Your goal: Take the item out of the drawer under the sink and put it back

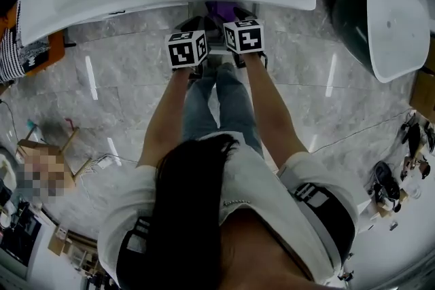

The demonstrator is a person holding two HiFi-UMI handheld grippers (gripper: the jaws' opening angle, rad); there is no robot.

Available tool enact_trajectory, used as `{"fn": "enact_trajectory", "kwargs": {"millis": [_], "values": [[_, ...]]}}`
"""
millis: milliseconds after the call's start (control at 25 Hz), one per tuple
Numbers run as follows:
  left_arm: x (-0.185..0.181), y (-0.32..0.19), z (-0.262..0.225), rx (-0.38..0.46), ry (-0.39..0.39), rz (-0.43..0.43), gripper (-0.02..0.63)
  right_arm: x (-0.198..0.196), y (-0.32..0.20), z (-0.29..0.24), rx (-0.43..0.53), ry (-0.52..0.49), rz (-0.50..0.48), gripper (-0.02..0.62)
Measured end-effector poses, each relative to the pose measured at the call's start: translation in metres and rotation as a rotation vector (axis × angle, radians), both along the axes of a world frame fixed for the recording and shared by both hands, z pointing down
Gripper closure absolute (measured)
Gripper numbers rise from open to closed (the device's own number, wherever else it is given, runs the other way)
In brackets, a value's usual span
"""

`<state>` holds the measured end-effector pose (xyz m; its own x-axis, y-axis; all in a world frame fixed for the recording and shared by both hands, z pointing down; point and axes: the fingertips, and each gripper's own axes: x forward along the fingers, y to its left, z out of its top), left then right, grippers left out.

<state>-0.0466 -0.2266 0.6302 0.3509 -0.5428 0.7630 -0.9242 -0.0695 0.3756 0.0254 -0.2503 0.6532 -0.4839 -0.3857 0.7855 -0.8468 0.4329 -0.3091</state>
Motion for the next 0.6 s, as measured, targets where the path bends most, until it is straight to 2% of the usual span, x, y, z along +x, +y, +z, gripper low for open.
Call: {"fn": "enact_trajectory", "kwargs": {"millis": [360, 600], "values": [[-0.001, -0.006, 0.031, -0.034, 0.018, -0.078, 0.603, -0.003, -0.004, 0.054, -0.073, 0.014, -0.042, 0.321], [0.0, -0.012, 0.046, -0.072, 0.008, -0.11, 0.603, -0.003, -0.002, 0.083, -0.137, 0.018, -0.018, 0.318]]}}
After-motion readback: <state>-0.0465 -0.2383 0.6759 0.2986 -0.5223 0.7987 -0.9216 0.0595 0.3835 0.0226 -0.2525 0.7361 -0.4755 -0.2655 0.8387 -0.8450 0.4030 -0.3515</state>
